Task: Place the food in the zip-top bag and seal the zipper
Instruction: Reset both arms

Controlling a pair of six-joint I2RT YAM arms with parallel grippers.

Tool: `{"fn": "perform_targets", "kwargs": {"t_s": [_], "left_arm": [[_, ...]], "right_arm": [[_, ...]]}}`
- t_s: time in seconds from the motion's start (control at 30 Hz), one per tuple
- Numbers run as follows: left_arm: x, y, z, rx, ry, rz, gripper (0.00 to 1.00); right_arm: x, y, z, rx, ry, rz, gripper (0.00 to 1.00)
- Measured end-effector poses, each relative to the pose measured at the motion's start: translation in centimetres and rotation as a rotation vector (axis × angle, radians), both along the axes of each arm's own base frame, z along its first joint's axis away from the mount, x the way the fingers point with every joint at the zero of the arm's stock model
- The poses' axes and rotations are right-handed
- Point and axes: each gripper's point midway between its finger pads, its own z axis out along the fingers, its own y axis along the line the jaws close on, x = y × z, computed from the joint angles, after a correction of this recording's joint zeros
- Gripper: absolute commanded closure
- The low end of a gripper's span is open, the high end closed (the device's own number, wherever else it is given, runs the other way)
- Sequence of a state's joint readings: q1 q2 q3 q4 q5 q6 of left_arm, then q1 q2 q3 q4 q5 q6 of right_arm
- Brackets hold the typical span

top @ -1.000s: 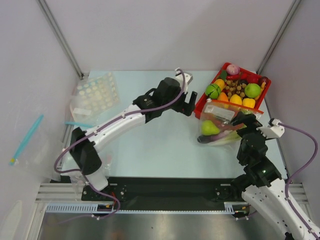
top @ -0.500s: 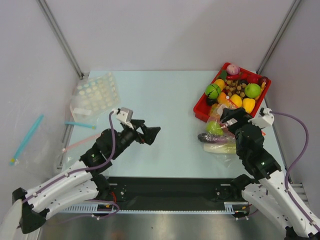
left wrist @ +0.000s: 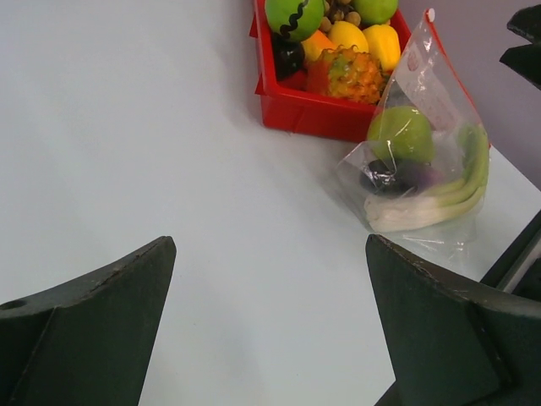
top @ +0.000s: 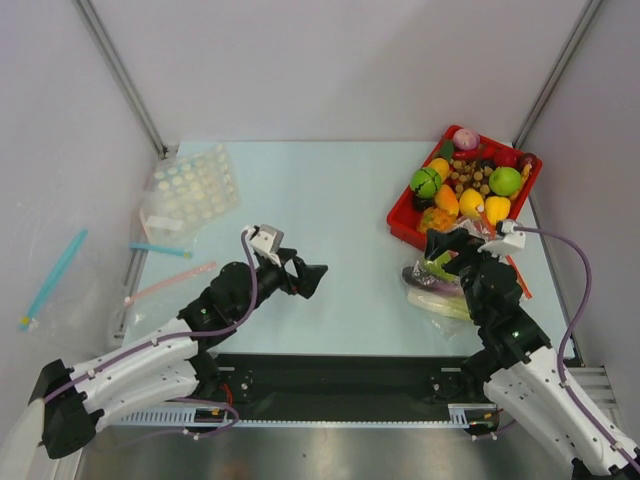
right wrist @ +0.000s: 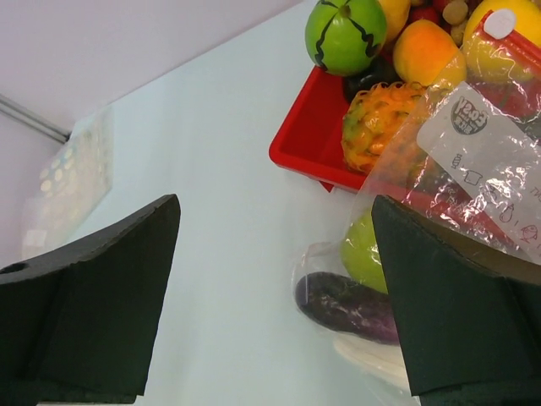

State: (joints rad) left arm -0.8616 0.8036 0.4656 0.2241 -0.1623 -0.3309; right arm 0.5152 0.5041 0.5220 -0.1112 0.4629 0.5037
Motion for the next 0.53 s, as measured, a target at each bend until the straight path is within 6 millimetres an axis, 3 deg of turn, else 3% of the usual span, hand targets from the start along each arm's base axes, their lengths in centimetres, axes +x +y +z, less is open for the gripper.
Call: {"fn": "perform_targets", "kwargs": {"t_s": [0.27,0.53], "left_arm": [[-0.5,0.0,2.7,-0.072,-0.061,-0.019,0.0],[-0.4,-0.1,2.6,-0.073,-0.061,-0.021,0.0]], "right_arm": [[-0.3,-0.9,1.2,0.032,-0.059,-0.035,0.0],[0.2,-1.0,0.3,0.029,-0.024,-0.065,0.0]]}}
